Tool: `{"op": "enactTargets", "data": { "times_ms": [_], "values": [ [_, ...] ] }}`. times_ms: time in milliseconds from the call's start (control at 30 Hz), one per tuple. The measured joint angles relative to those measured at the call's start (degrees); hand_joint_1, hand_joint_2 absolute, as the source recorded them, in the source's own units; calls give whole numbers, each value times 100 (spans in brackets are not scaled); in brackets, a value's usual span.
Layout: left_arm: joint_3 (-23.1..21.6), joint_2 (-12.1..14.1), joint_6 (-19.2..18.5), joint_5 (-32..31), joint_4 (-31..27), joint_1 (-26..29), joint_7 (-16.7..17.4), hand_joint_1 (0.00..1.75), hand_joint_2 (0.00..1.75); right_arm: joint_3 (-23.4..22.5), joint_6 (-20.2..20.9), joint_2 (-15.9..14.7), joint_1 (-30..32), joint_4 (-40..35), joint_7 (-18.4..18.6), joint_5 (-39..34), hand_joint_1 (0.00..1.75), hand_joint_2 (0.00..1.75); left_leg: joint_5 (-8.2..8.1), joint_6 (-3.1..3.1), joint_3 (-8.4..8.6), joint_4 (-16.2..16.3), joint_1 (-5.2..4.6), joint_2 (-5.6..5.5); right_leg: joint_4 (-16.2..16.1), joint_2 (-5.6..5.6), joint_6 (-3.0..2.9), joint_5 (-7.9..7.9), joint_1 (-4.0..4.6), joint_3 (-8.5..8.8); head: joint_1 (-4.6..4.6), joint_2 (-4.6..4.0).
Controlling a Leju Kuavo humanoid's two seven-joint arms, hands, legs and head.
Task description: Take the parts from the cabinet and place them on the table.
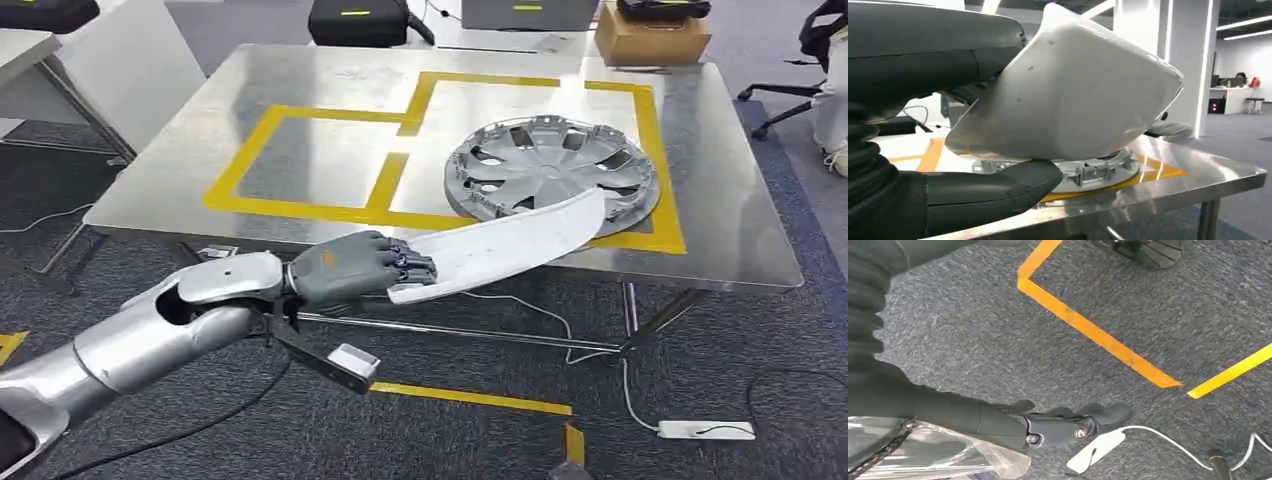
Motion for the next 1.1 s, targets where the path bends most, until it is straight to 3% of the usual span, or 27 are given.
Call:
{"op": "enactTargets", "data": {
  "times_ms": [267,400,533,1100],
  "values": [
    [9,142,24,4,2,193,-59,175,175,0,-2,31,22,2,57,50,0,175,72,-9,-20,-58,2,4,-81,4,14,47,2,-2,0,0],
    [7,203,31,7,28,358,-74,175,175,0,-2,46,92,9,70,55,0,175,47,-10,59,-61,-2,6,-133,6,11,-23,0,106,-4,0],
    [28,210,37,9,39,372,-94,175,175,0,-2,50,86,11,74,70,0,175,-33,-10,85,-125,5,6,-122,-5,6,-38,10,90,0,0],
    [133,112,-26,52,57,274,-118,175,175,0,2,48,28,9,57,70,0,175,-28,-9,119,-110,2,7,-121,-6,8,-23,7,128,2,0]
  ]
}}
